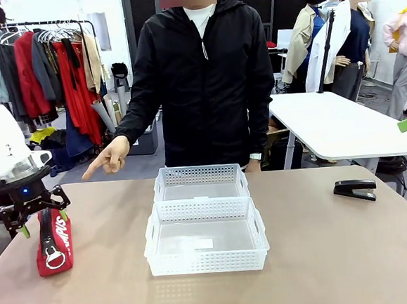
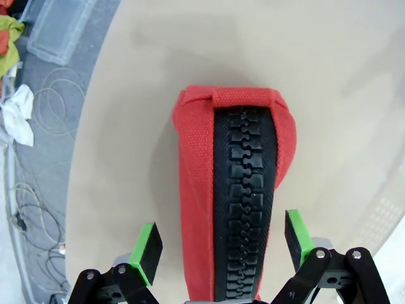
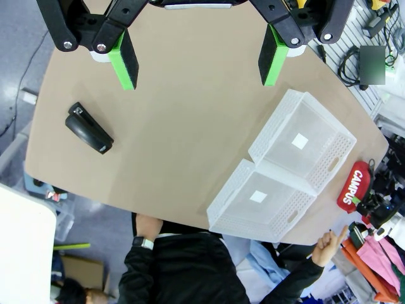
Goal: Distribute items into two baskets.
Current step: Pick up the Pencil pouch that the person points to.
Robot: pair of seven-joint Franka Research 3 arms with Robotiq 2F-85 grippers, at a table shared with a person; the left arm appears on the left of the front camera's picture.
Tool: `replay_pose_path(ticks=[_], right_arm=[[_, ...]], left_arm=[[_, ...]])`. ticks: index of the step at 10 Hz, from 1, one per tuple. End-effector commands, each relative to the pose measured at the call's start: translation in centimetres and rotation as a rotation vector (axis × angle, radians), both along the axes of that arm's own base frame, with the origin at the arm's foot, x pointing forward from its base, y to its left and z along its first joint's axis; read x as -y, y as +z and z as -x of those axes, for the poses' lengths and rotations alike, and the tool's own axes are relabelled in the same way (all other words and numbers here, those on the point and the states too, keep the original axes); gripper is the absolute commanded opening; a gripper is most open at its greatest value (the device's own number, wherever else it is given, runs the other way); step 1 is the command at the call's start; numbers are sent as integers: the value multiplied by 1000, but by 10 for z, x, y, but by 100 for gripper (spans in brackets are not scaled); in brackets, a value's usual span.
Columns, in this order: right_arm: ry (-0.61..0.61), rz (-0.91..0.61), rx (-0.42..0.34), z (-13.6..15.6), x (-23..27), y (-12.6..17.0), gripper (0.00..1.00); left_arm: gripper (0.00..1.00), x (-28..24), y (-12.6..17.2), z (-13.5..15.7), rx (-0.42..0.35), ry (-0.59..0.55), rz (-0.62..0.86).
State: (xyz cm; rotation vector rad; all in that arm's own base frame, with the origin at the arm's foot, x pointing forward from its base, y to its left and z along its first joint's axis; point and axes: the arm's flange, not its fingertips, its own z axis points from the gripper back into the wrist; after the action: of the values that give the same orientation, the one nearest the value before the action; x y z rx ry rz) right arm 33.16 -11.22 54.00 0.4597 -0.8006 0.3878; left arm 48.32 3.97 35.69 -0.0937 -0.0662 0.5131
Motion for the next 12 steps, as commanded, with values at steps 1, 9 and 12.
replay_pose_path(ticks=[1, 9, 12], right_arm=[[6, -9, 7, 0, -1, 1, 100], [6, -9, 7, 0, -1, 1, 100], [6, -9, 7, 0, -1, 1, 100]], left_arm=[[97, -1, -5, -5, -3, -5, 26], [0, -2, -10, -7, -40, -27, 53], [0, -2, -11, -7, -47, -51, 51]])
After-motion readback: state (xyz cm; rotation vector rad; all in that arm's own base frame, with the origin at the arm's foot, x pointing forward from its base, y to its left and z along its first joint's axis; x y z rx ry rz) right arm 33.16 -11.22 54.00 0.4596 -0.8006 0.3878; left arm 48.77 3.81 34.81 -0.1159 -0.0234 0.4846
